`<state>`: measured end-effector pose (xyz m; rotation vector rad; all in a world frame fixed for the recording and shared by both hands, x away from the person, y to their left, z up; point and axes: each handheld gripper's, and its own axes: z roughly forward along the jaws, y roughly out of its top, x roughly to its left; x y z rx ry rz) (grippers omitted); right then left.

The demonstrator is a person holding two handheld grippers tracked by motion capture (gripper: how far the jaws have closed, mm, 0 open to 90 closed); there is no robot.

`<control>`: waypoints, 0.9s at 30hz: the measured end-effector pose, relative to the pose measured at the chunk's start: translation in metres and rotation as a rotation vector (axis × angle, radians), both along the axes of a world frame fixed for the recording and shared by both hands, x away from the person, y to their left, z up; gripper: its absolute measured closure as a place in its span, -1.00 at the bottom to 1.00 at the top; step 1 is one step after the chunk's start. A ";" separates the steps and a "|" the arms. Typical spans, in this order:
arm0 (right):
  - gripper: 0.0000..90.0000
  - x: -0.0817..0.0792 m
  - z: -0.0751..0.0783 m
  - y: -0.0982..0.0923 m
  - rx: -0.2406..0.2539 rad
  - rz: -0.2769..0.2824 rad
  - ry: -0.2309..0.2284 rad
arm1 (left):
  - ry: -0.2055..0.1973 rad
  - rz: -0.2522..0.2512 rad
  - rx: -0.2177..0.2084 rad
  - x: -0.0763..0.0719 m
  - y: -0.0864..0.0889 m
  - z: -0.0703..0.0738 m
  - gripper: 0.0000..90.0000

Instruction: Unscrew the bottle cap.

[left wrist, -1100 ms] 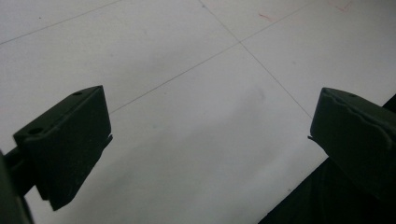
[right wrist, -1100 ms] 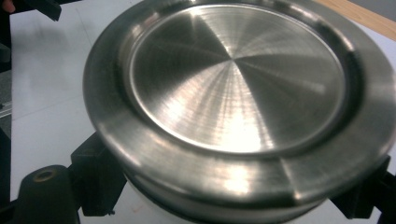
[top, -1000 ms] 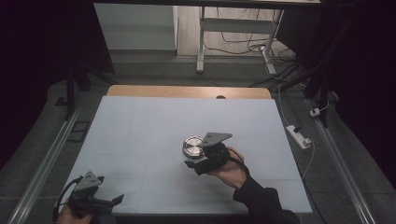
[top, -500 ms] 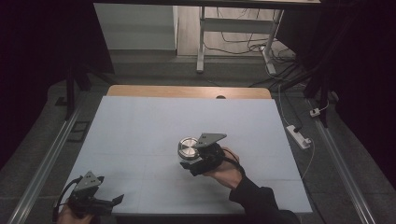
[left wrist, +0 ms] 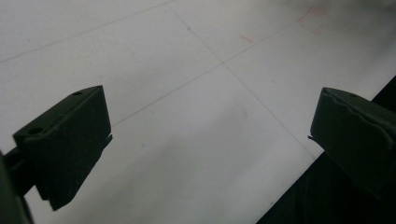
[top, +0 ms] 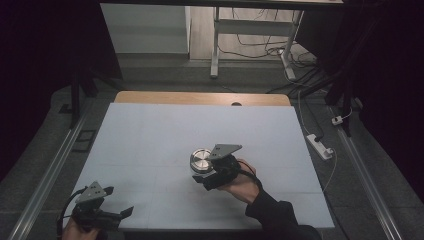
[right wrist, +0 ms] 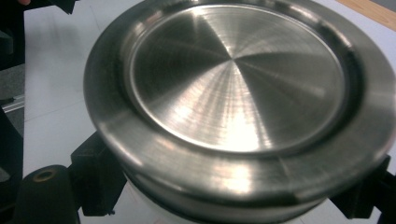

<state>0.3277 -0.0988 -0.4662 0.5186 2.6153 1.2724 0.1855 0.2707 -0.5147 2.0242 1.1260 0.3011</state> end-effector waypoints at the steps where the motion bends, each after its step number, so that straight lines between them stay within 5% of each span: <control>1: -0.68 0.000 0.000 0.000 0.002 0.004 -0.003 | -0.003 -0.006 -0.003 0.001 -0.001 0.001 -1.00; 14: -0.68 -0.001 0.002 0.000 0.017 0.011 0.007 | -0.039 -0.149 -0.018 0.018 -0.020 0.014 -1.00; 19: -0.68 -0.002 0.003 0.000 0.022 0.014 0.006 | -0.094 -0.246 -0.053 0.026 -0.032 0.021 -1.00; 27: -0.68 -0.003 0.003 0.000 0.024 0.026 0.003 | -0.143 -0.299 -0.067 0.045 -0.048 0.032 -1.00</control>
